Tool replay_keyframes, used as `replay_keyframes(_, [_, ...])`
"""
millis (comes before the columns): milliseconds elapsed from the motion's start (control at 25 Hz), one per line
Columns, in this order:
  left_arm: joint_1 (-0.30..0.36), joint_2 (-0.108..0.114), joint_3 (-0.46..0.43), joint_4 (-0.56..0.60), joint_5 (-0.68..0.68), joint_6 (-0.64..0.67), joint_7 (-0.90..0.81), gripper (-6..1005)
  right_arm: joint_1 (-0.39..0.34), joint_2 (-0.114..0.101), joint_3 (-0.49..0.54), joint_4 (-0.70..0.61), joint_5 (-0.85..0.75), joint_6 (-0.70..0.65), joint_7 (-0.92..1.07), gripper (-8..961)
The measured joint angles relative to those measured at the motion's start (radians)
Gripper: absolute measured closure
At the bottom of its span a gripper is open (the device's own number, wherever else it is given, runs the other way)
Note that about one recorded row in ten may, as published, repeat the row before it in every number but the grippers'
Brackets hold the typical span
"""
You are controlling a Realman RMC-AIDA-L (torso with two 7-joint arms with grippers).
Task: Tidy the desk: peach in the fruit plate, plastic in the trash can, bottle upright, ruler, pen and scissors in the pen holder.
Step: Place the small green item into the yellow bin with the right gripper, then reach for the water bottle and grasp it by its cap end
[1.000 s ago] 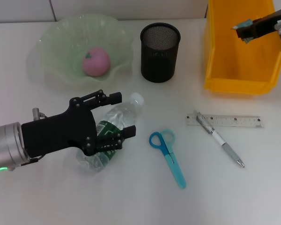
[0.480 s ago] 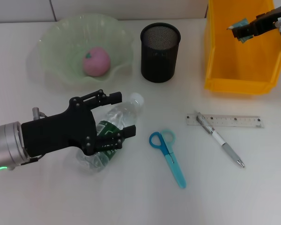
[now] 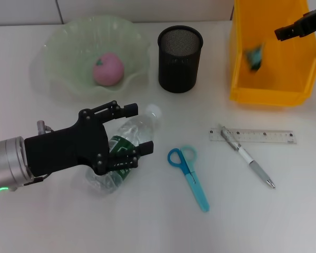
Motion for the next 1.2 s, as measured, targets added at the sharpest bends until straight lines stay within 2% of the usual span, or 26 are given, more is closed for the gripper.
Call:
replay_keyframes(80, [0.0,0.0,0.001,0.0,0.0,-0.001,0.0,186,0.0,0.003,0.018,-0.008,0.007,-0.023,-0.038,161])
replay_keyframes(200, [-0.001,-0.001,0.004,0.0,0.0,-0.003,0.0,186,-0.002,-0.017,0.046,-0.002,0.105,-0.053,-0.07,160])
replay_keyframes(280, [-0.001,-0.002,0.007,0.0,0.0,-0.003,0.0,186,-0.018,-0.016,0.048,-0.038,0.114,-0.055,-0.058,160])
replay_keyframes(400, [0.0,-0.002,0.008,0.0,0.0,-0.001,0.0,187,-0.069,0.009,0.041,-0.178,0.115,-0.122,-0.016,159])
replay_keyframes(440, [0.0,-0.002,0.008,0.0,0.0,-0.001,0.0,187,-0.069,0.009,0.041,-0.178,0.115,-0.122,-0.016,159])
replay_keyframes(600, [0.005,-0.001,0.008,0.005,0.0,0.003,0.0,187,-0.072,0.012,0.028,-0.291,0.106,-0.323,0.085,159])
replay_keyframes(640, [0.007,0.0,0.008,0.007,0.0,0.005,0.0,187,-0.078,0.015,0.018,-0.34,0.146,-0.408,0.115,159])
replay_keyframes(760, [0.008,0.001,0.007,0.008,0.0,0.014,-0.001,187,-0.095,0.017,-0.004,-0.378,0.179,-0.449,0.128,160])
replay_keyframes(920, [0.009,0.003,0.006,0.01,0.0,0.027,-0.017,186,-0.161,0.019,-0.072,-0.437,0.236,-0.444,0.111,160])
replay_keyframes(1000, [0.009,0.003,0.005,0.014,0.0,0.029,-0.031,186,-0.229,0.019,-0.098,-0.445,0.327,-0.404,0.031,160])
replay_keyframes(1040, [0.01,0.003,0.002,0.028,0.0,0.03,-0.067,186,-0.305,0.019,-0.107,-0.429,0.442,-0.361,-0.072,160])
replay_keyframes(1080, [0.012,0.003,0.001,0.038,0.0,0.03,-0.088,186,-0.305,0.019,-0.107,-0.429,0.442,-0.361,-0.072,160])
replay_keyframes(1200, [0.026,0.002,0.007,0.099,0.003,0.028,-0.16,186,-0.422,0.019,-0.101,-0.346,0.643,-0.31,-0.273,160])
